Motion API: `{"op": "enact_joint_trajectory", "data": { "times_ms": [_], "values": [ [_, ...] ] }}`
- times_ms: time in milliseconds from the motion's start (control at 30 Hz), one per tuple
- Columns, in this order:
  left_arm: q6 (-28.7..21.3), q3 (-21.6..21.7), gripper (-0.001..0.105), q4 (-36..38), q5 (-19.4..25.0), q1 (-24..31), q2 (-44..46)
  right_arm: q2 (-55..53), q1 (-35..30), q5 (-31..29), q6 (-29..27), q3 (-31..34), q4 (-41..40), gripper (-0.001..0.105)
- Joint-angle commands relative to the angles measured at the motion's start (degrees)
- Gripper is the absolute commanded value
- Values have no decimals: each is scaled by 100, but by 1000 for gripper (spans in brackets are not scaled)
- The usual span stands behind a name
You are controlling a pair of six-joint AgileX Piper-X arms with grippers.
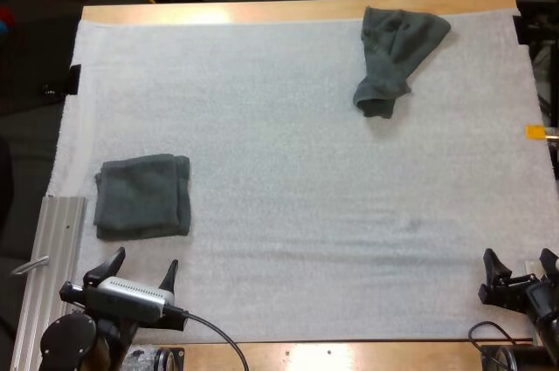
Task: Pick towel from pile, fold and stack
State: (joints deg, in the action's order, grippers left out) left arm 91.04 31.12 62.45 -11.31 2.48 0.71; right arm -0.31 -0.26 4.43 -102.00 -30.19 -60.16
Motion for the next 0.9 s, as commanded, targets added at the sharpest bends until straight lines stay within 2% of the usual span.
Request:
{"op": "enact_joint_trajectory", "data": {
  "times_ms": [0, 867],
  "values": [
    [-1, -10, 69, -86, 8, -30, 771, -264, -14, -33, -62, -32, 38, 79],
    [-1, -10, 69, -86, 8, -30, 771, -264, 124, -33, -62, -32, 38, 79]
  ]
}}
